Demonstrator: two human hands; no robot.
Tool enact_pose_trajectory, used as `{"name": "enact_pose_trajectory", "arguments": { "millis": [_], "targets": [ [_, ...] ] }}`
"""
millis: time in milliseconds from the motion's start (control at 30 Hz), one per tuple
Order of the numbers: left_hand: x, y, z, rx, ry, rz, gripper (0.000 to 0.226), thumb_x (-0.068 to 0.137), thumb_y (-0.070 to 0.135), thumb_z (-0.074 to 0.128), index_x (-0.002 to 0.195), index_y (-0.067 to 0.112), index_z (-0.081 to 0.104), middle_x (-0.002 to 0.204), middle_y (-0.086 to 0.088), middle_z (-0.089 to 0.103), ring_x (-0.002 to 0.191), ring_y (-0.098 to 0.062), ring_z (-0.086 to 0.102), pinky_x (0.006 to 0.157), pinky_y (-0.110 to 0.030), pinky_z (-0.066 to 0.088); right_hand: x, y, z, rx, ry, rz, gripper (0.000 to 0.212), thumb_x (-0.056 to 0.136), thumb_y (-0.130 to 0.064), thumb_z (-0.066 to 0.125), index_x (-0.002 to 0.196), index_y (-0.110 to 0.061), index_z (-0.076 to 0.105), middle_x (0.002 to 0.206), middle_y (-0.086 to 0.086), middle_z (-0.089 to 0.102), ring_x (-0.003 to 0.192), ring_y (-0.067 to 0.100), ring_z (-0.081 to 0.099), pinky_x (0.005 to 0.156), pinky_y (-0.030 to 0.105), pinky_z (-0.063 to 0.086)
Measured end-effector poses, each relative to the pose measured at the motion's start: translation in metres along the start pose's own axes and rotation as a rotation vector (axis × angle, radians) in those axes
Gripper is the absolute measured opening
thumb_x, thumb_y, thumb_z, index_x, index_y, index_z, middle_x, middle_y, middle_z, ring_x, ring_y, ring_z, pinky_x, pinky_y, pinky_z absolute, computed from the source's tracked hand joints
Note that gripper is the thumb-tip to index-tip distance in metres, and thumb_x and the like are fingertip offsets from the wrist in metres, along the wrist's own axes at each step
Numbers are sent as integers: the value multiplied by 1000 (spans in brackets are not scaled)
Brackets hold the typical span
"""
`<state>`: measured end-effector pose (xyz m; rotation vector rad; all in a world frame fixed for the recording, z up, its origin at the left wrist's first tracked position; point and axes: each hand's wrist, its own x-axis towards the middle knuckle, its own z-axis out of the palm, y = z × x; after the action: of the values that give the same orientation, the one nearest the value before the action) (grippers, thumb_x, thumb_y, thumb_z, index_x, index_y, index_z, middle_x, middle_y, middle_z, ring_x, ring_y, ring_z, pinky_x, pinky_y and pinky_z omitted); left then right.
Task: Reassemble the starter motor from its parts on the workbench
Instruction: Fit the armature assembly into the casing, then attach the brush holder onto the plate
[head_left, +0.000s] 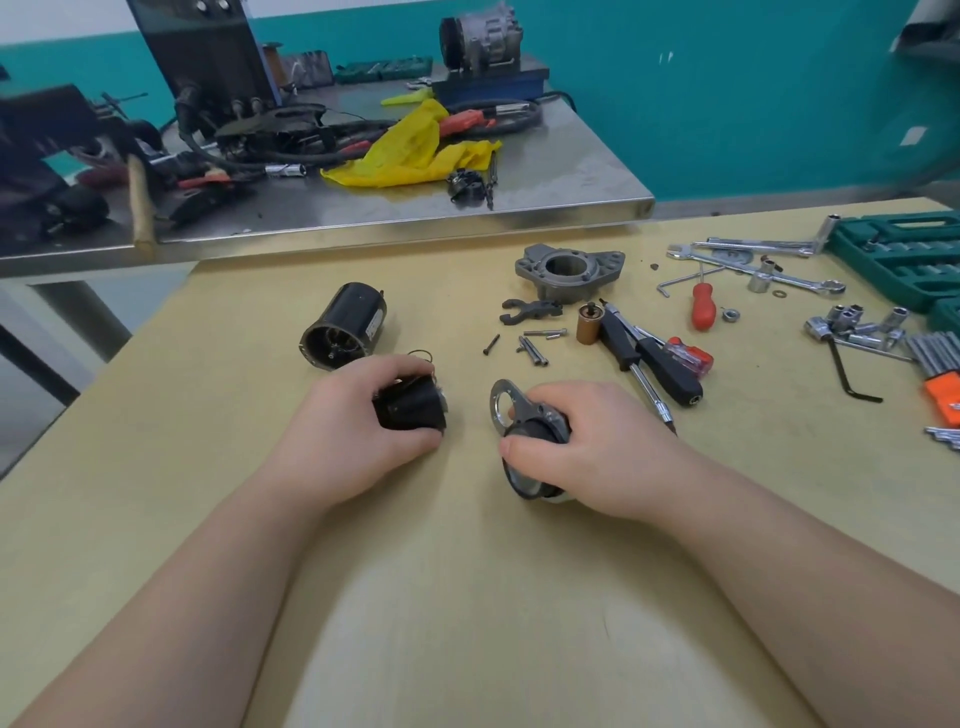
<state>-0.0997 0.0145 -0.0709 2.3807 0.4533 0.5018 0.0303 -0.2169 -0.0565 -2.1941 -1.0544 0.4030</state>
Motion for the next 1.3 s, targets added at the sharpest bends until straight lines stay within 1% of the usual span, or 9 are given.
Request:
{"name": "enact_pose_trajectory", "arguments": {
  "millis": [100,200,400,567,733,867,1000,1200,1300],
  "targets": [
    [0,-1,1,-16,76,-12,57,68,31,96,115,51,70,109,52,60,105,24,58,77,9,37,1,1,1,3,12,2,52,70,-73,54,79,-21,57,73,-2,61,71,19,60,63,44,51],
    [0,-3,2,-103,172,-57,58,68,29,96,116,49,69,108,41,67,104,16,64,73,5,42,1,2,1,4,6,2,56,72,-76,54,79,-20,57,72,-2,61,70,18,60,62,41,49],
    [5,-7,-9,-267,334,-148,58,73,25,89,120,50,67,105,24,72,96,-1,73,73,-17,52,3,3,1,-17,6,6,62,72,-81,51,82,-20,59,74,-1,61,73,20,61,62,39,46],
    [6,-13,-16,-141,315,-188,60,73,21,90,122,45,66,104,27,70,94,14,62,69,-21,49,3,2,1,-20,5,4,63,73,-82,50,80,-19,56,69,-5,56,65,15,53,61,37,43],
    [3,-16,-30,-61,244,-150,74,73,23,94,127,57,57,114,30,68,102,15,58,76,-17,46,4,2,1,-33,-4,8,65,74,-83,49,80,-19,56,68,-6,55,64,14,52,60,37,40],
    [3,-14,-37,-1,254,-147,84,61,34,101,113,67,45,117,25,60,96,6,62,70,-25,48,5,2,1,-33,-8,15,64,73,-83,49,80,-20,56,68,-6,56,64,13,53,60,37,41],
    [5,-20,-35,47,252,-159,78,56,39,103,105,55,45,106,20,62,92,-3,64,66,-30,49,5,2,1,-37,-8,26,64,73,-84,49,80,-21,56,67,-7,57,62,11,52,59,36,40],
    [9,-24,-40,-9,390,-146,64,68,31,100,104,51,52,95,20,71,84,4,66,73,-26,53,4,2,2,-38,0,34,59,74,-83,49,77,-24,53,62,-13,55,55,7,48,56,34,39],
    [9,-23,-40,9,320,-144,59,72,27,96,108,52,56,99,24,70,88,2,67,76,-26,54,4,2,2,-32,3,33,57,74,-83,50,75,-25,53,62,-14,55,56,8,48,57,33,39]
  ]
}}
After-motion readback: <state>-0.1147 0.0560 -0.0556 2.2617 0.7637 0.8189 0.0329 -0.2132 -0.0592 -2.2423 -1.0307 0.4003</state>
